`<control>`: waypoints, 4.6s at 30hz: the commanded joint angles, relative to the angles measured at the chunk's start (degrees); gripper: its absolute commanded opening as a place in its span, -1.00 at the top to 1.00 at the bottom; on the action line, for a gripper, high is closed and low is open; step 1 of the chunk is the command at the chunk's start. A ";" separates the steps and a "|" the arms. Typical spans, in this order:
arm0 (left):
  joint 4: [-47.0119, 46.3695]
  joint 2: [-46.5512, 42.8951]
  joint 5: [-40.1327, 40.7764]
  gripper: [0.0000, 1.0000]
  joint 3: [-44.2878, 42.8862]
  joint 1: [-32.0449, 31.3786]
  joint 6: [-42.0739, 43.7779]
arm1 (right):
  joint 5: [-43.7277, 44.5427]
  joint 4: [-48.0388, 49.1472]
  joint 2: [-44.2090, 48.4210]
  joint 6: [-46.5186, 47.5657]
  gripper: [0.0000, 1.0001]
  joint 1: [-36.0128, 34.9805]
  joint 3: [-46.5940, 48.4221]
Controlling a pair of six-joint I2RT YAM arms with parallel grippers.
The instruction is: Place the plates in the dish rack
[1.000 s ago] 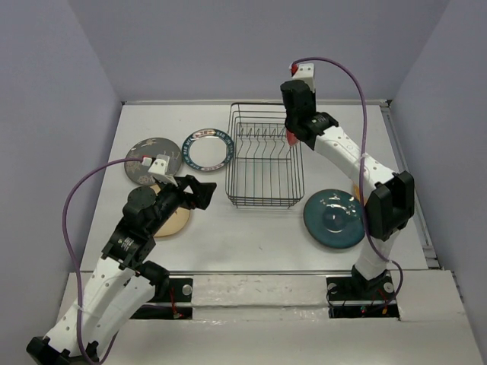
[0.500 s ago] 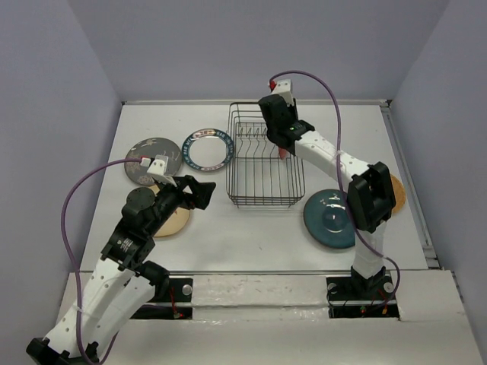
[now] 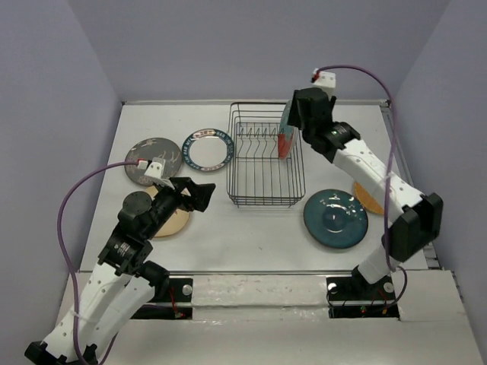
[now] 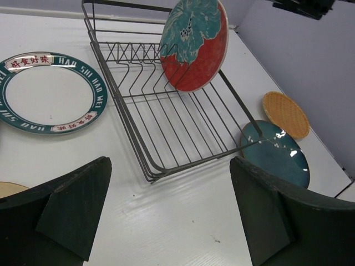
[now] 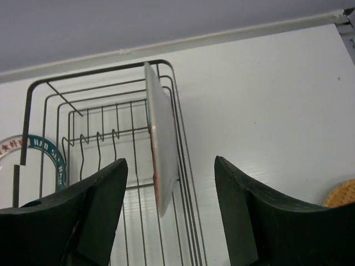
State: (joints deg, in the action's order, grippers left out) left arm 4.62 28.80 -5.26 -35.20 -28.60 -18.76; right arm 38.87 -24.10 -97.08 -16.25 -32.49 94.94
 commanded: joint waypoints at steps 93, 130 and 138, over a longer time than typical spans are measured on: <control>5.31 3.02 24.33 -0.98 -4.88 1.44 -4.87 | 22.22 -14.92 -13.05 -2.38 0.86 -5.04 23.11; 1.88 -0.23 8.51 -0.98 -3.73 -1.98 0.83 | 0.18 -10.35 23.35 -20.62 -0.55 -2.60 -25.40; 2.14 -0.85 8.60 -0.98 -3.91 -4.01 0.92 | -8.73 -24.63 54.97 -39.98 -0.54 10.96 -53.09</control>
State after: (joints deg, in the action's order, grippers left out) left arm 8.86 28.38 3.64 -37.76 -31.68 -18.92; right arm 33.95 -38.11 -49.54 -43.64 -23.16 47.03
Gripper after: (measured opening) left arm 0.990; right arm 0.770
